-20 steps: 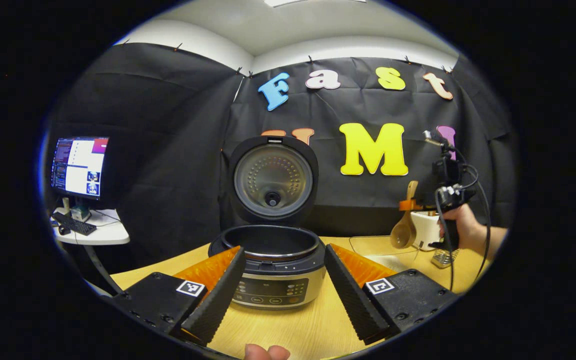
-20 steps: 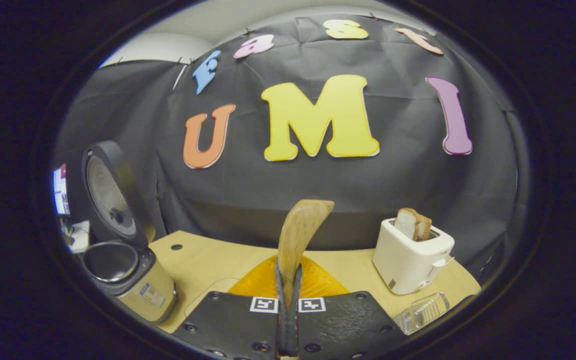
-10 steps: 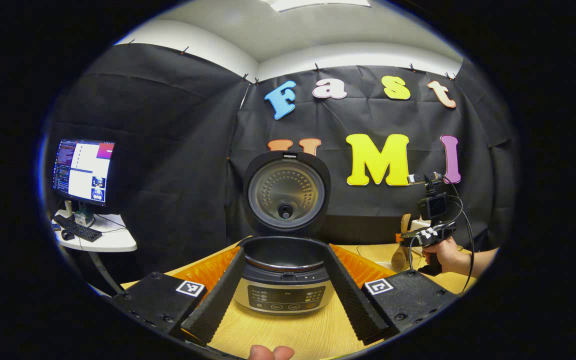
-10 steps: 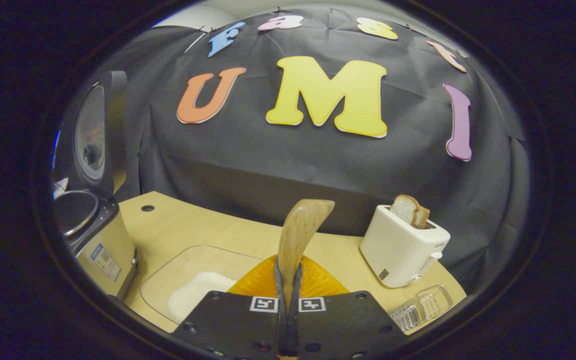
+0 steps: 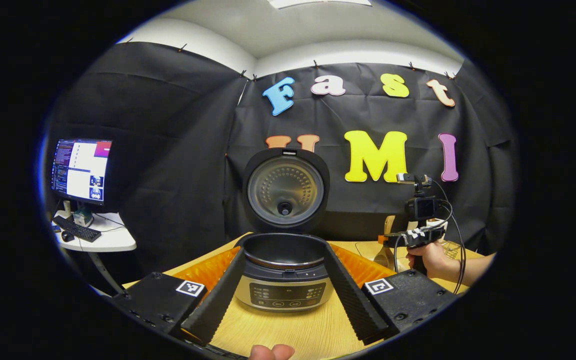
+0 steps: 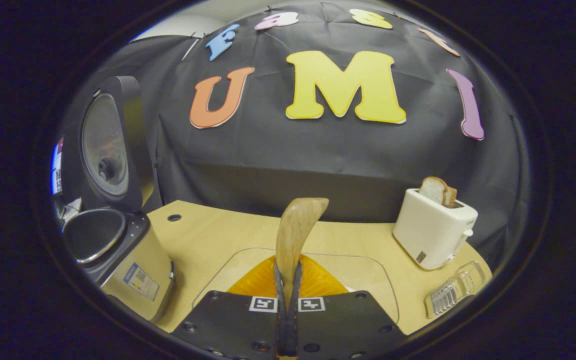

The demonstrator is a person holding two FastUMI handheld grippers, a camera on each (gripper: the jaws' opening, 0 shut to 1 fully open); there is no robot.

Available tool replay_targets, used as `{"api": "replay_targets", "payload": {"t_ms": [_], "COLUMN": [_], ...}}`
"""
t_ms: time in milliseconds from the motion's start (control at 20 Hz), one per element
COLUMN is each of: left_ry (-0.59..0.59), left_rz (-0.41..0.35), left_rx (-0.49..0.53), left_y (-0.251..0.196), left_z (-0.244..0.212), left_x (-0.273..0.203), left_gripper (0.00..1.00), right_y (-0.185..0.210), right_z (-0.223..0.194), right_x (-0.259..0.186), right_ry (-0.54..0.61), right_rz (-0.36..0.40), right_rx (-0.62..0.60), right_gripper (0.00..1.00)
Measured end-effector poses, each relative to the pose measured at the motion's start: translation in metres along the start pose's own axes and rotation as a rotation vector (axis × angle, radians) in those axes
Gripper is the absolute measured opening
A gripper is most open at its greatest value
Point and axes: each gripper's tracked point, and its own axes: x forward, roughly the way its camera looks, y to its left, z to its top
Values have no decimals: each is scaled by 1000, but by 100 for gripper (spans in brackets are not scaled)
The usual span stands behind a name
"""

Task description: Close the left gripper, press the button to open the rice cooker; take a wooden spoon from the chopstick holder with the right hand, scoop a spoonful of rice and pour it into the rice cooker, then put the wooden spoon back into the chopstick holder.

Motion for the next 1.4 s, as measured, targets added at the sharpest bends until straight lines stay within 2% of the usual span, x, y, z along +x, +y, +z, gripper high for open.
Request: {"api": "replay_targets", "payload": {"t_ms": [150, 350, 550, 900, 1400], "left_ry": [-4, -24, -32, -35, -21], "left_rz": [2, -15, -10, 4, 19], "left_rx": [-1, 3, 9, -8, 28], "left_y": [-1, -6, -3, 2, 11], "left_z": [3, 10, 12, 13, 8], "left_x": [-3, -6, -8, -8, -7], "left_gripper": [100, 100, 100, 100, 100], "right_y": [6, 11, 5, -44, -103], "right_z": [1, 4, 13, 25, 44], "right_x": [1, 3, 2, -8, -29], "right_ry": [3, 19, 16, -18, -79], "right_rz": [1, 25, 42, 43, 71], "right_rx": [70, 252, 362, 568, 820], "right_gripper": [0, 0, 0, 0, 0]}}
